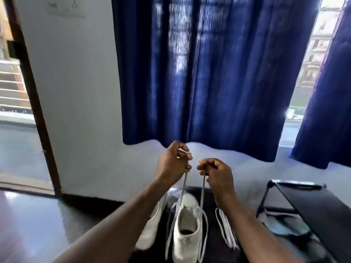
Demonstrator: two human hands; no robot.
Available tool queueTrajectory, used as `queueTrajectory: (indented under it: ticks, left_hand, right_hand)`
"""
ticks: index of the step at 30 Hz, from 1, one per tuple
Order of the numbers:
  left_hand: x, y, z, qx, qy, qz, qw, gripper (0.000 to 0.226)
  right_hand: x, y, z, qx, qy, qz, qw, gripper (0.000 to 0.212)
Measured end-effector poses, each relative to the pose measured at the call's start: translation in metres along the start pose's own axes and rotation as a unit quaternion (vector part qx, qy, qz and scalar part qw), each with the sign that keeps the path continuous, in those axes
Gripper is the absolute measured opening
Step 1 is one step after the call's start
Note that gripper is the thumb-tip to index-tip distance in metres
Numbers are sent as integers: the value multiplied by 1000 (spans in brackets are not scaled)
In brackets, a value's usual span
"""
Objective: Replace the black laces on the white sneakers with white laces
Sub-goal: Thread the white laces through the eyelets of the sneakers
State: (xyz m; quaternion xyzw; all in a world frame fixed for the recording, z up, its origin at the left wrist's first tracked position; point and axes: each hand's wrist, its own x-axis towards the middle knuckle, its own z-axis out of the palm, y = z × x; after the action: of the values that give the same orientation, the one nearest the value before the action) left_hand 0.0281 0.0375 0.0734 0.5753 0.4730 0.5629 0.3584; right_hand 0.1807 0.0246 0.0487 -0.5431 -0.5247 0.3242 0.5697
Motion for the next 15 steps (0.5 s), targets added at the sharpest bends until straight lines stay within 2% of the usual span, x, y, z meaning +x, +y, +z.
queueTrajectory:
  ticks: [2, 5, 10, 15]
  left_hand:
    - [-6, -30, 4, 24, -6, -26, 999, 49]
    - [-22, -63, 10, 117, -26, -47, 992, 29]
    - [-53, -102, 18, 301, -50, -55, 951, 31]
    - [-61, -118, 23, 348, -16, -30, 937, 31]
  right_hand:
    - [-5, 26, 2, -3, -4, 16, 1000, 18]
    - [-11, 59, 6, -8, -14, 32, 999, 9]
    - [-26, 105, 4, -33, -20, 50, 998, 9]
    - [-44, 134, -3, -74, -67, 50, 994, 9]
